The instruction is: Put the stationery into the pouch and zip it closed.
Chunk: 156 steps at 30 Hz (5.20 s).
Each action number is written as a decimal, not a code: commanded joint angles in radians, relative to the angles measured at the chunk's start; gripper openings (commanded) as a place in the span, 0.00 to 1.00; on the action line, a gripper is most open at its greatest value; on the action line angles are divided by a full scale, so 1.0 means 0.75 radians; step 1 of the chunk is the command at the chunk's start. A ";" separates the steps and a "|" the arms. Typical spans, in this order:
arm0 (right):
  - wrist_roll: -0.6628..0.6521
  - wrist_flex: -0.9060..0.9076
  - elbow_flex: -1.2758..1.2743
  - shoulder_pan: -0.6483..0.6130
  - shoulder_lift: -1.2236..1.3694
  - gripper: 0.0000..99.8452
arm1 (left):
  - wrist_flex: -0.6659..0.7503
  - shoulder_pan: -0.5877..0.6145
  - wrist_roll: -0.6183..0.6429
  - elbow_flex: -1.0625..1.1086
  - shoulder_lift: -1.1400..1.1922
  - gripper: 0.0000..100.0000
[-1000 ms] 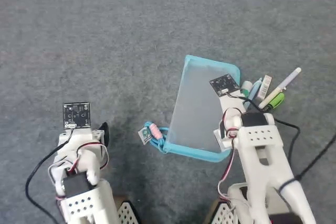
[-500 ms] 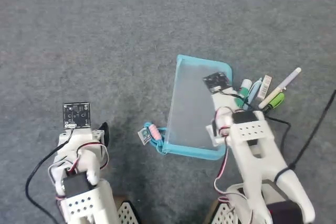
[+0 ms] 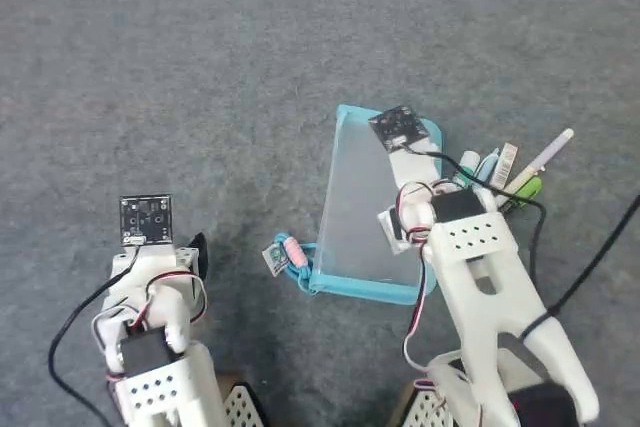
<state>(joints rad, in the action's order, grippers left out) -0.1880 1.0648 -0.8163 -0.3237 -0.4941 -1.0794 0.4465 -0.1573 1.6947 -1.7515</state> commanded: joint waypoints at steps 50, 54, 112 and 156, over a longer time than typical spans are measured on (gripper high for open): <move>0.014 -0.019 0.407 -0.165 0.238 0.32 | 0.047 0.008 -0.016 -0.005 0.027 0.24; 0.258 0.017 0.401 -0.251 0.130 0.32 | 0.047 0.008 -0.016 -0.005 0.027 0.24; 1.317 -0.097 0.912 -0.429 1.098 0.08 | 0.047 0.008 -0.016 -0.005 0.027 0.24; -0.014 0.678 1.671 -0.384 0.891 0.01 | 0.051 0.008 -0.018 -0.005 0.027 0.24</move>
<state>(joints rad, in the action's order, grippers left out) -0.1788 1.3932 0.1028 -0.5938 0.2654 -1.0794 0.4450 -0.1573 1.6947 -1.7515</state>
